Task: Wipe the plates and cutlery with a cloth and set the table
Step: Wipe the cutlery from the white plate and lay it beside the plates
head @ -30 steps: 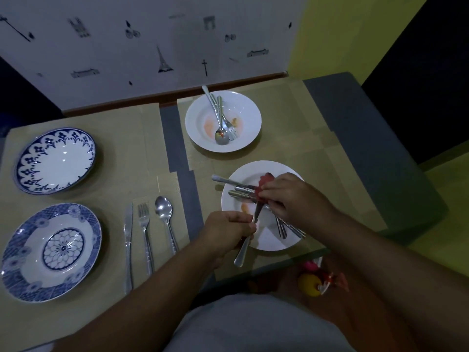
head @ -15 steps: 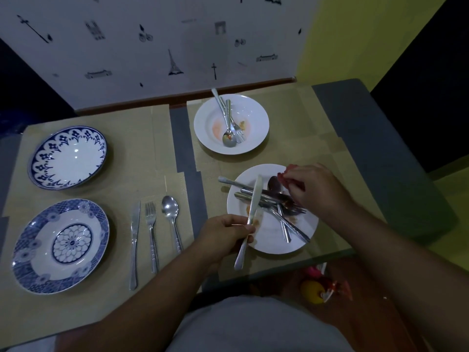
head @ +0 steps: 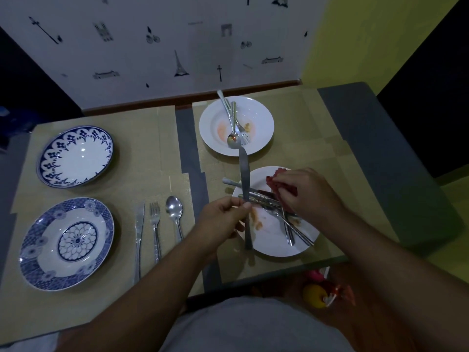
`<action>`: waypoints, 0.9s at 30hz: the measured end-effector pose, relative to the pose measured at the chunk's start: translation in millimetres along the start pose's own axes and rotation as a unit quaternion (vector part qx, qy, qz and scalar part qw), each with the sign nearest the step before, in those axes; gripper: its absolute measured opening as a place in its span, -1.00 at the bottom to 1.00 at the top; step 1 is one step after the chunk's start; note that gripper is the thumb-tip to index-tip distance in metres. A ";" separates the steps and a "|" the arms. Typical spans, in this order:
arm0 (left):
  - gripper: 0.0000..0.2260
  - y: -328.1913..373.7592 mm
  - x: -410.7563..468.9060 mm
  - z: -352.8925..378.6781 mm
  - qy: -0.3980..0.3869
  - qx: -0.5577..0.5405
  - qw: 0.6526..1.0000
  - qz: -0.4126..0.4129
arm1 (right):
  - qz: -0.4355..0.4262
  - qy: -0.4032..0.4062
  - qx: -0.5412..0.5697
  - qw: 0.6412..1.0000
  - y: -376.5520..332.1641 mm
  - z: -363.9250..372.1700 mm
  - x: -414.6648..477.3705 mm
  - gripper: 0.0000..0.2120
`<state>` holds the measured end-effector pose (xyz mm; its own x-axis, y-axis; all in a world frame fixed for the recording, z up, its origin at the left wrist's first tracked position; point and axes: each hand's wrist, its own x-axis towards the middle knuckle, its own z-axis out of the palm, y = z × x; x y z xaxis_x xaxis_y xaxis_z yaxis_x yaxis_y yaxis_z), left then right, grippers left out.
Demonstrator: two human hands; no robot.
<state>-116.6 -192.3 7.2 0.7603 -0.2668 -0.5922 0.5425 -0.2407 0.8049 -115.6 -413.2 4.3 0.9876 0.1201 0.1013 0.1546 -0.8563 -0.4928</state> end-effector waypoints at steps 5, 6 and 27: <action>-0.83 12.9 -1.1 -2.4 -0.008 -0.046 0.998 0.034 | 0.005 0.007 0.004 1.000 -3.4 -0.8 2.1 -0.83; -0.82 14.1 -0.1 -1.8 -0.012 -0.080 0.996 0.033 | 0.005 0.007 0.005 1.000 -3.8 -0.9 2.3 -0.84; -0.86 -1.4 16.5 -5.2 -0.012 -0.068 0.995 -0.067 | -0.051 0.001 0.013 0.999 -25.5 0.9 3.9 -0.71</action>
<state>-103.0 -191.5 -3.5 0.6704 -0.2638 -0.6936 0.6826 -0.1473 0.7158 -115.7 -390.4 16.5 0.9668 0.2040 0.1541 0.2544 -0.8260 -0.5029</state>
